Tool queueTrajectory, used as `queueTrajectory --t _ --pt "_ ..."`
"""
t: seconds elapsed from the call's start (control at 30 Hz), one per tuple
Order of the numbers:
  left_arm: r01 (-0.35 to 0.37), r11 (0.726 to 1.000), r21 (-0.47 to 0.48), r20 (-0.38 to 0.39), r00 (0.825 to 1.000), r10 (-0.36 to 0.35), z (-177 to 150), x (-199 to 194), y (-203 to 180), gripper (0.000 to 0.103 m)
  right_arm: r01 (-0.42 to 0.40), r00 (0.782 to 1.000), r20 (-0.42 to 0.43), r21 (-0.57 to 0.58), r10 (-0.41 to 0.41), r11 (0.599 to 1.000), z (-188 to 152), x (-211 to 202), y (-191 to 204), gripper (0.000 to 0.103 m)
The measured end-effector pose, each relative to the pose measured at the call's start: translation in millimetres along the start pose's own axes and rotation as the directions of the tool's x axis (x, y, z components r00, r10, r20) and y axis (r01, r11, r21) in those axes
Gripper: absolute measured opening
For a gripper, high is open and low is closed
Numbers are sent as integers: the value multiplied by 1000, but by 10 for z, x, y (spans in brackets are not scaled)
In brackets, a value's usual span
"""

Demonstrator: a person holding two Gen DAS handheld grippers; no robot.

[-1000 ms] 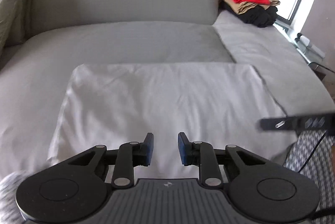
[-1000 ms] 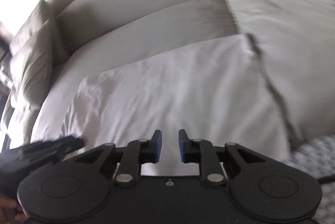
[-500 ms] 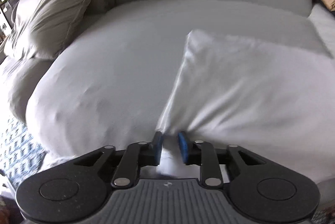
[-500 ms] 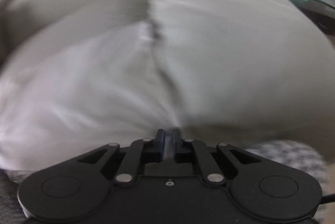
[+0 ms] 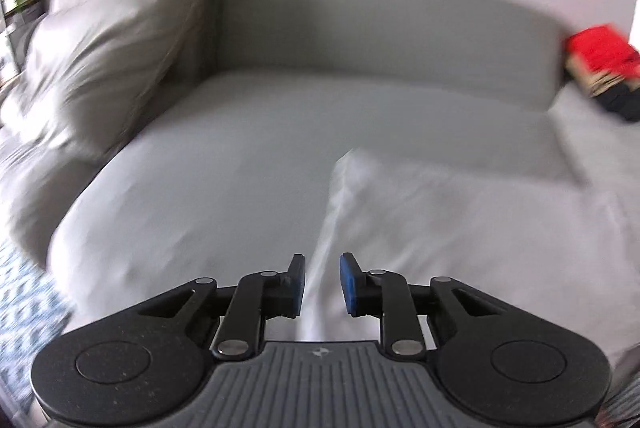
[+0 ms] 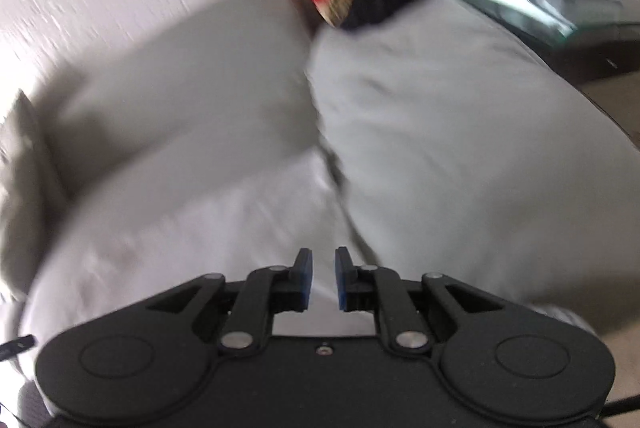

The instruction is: Fold clothes

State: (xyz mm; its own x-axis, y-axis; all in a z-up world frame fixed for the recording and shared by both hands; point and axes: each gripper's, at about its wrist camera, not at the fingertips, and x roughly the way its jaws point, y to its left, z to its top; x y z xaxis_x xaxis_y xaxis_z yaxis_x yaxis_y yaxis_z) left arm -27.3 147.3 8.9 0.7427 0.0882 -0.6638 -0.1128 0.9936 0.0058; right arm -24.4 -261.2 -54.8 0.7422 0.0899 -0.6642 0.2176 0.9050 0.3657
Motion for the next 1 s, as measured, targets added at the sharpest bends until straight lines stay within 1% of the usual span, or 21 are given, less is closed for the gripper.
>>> queueTrajectory --t 0.13,0.23,0.3,0.4,0.43,0.47,0.5,0.53,0.57,0.6,0.63,0.67,0.7,0.73,0.77,0.8,0.83,0.9,0.93,0.97,1.0 --pt "115 989 97 24 993 -118 250 56 -438 23 -107 994 42 57 105 993 156 145 239 12" --pt "214 967 137 50 974 -222 417 82 -677 23 -191 981 62 87 186 978 305 197 412 12" --pt "275 948 158 41 958 -284 507 177 -819 24 -235 971 68 83 230 968 402 258 538 12" --pt "308 931 196 6 949 -315 464 489 -980 23 -266 964 35 64 265 962 404 565 662 12" --pt "320 927 196 -24 947 -321 431 663 -1024 15 -275 962 20 63 274 959 385 681 690 12" --pt "339 921 192 -53 941 -335 372 824 -1062 11 -285 958 -6 78 286 955 338 823 693 12" --pt "360 913 189 -80 933 -351 301 971 -1100 9 -306 949 -44 108 312 946 275 988 673 12" --pt "373 907 193 -101 928 -360 209 1091 -1126 9 -335 934 -80 146 349 931 200 1133 640 12" --pt "371 907 198 -120 928 -353 125 1196 -1140 9 -363 915 -114 184 386 914 124 1277 606 12" --pt "353 914 200 -134 934 -331 52 1300 -1131 9 -372 901 -148 217 407 903 43 1409 571 12" --pt "327 926 188 -126 943 -308 -7 1362 -1068 10 -352 900 -180 233 396 906 -40 1508 530 12" --pt "300 939 170 -111 952 -285 -60 1409 -987 11 -327 905 -200 232 374 916 -103 1577 474 12" --pt "267 953 141 -94 962 -256 -63 1437 -872 13 -300 916 -200 232 347 925 -147 1609 386 5" --pt "232 967 106 -76 972 -224 -47 1456 -744 13 -286 928 -170 248 332 926 -165 1598 271 0" --pt "196 978 70 -60 980 -192 -30 1476 -617 13 -275 939 -130 276 319 921 -164 1567 133 0" --pt "138 990 40 -50 989 -136 -1 1501 -492 12 -249 954 -91 297 286 922 -150 1524 -3 0" --pt "71 997 12 -44 997 -71 34 1528 -370 12 -204 971 -59 302 232 931 -132 1479 -111 0" --pt "-55 998 -33 -52 997 54 81 1556 -181 11 -109 992 -23 325 123 939 -107 1414 -327 0" --pt "-90 994 -53 -59 994 87 90 1551 -97 12 -70 997 -18 332 81 941 -101 1389 -408 0" --pt "-146 989 -33 -64 988 143 90 1544 -92 12 -49 998 -23 329 60 943 -100 1369 -443 0" --pt "-213 977 4 -67 975 213 86 1539 -117 12 -28 999 -28 325 39 945 -99 1349 -479 0"
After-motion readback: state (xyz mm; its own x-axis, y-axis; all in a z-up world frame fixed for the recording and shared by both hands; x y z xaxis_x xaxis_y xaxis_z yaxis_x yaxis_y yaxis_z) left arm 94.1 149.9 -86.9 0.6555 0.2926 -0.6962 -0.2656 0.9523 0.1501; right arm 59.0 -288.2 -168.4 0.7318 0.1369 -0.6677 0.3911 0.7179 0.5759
